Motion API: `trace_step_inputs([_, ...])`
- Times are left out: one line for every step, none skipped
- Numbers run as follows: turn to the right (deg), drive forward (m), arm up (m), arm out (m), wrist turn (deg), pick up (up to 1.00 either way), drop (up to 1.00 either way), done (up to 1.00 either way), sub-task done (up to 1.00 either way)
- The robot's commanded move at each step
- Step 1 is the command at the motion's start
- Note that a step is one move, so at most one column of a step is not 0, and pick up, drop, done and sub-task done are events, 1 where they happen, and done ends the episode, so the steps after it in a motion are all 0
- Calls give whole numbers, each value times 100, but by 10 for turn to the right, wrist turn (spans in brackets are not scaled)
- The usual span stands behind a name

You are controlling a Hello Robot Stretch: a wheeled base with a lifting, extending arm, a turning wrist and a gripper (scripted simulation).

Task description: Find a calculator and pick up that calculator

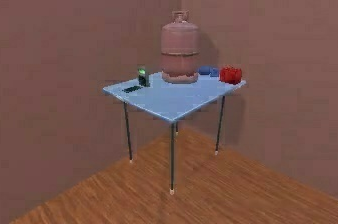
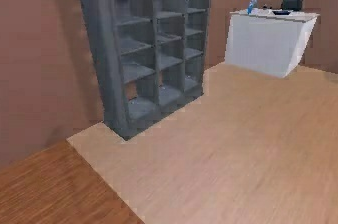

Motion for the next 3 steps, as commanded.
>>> trace_step_inputs([-450,0,0,0,0,0,0,0,0])
trace_step_inputs([0,100,0,0,0,0,0,0,0])
trace_step_inputs([-180,0,0,0,0,0,0,0,0])
